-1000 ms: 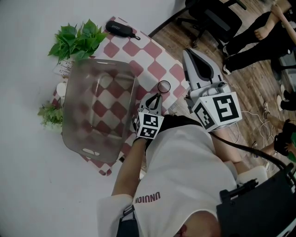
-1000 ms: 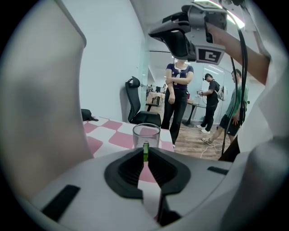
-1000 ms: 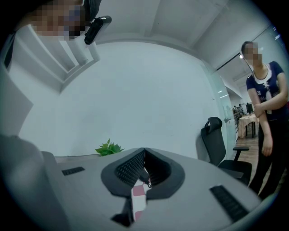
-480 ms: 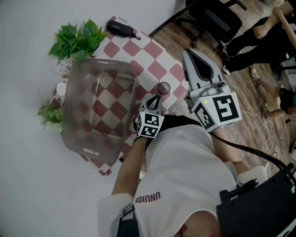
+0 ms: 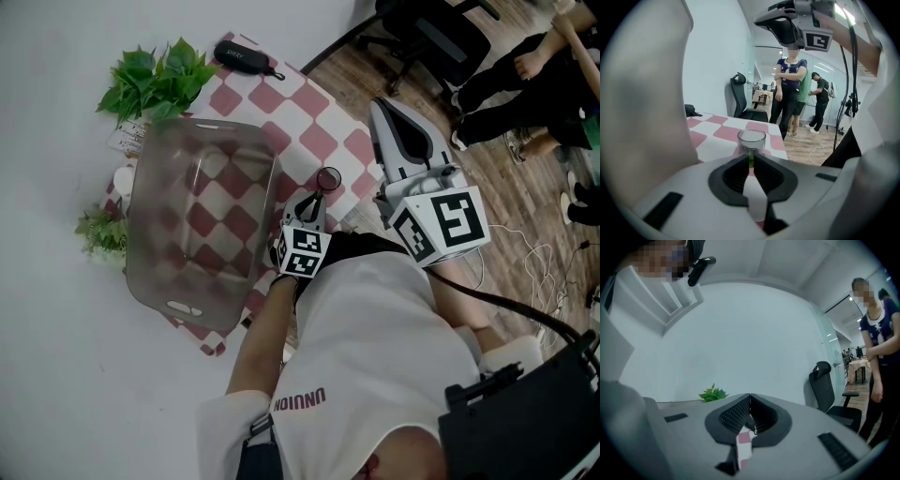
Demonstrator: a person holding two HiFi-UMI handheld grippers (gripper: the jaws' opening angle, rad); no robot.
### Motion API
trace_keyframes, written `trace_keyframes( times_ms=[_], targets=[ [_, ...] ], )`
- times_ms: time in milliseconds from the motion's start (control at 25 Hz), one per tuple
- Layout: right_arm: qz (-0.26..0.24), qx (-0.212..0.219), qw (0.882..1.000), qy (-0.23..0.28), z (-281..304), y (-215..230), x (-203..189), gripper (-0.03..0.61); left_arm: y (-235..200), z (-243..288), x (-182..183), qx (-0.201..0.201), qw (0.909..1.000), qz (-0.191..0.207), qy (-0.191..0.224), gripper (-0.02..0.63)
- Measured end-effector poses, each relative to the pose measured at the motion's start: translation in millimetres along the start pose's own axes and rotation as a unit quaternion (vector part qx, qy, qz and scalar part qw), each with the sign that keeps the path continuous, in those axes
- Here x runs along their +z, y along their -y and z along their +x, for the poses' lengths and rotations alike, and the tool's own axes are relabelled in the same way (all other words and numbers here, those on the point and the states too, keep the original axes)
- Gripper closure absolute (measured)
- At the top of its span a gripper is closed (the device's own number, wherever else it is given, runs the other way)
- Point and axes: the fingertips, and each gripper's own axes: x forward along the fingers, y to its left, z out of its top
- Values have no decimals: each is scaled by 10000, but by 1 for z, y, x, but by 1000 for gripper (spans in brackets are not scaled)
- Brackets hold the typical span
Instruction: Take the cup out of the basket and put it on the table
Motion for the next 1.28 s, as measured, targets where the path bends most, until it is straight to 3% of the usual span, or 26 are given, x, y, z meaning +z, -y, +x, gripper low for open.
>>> trace_keyframes(
  times_ms=[1280],
  targets=[
    [27, 55, 10000, -24, 5, -6, 1, 560, 0, -2, -3, -36, 9999, -107, -70, 560]
  ],
)
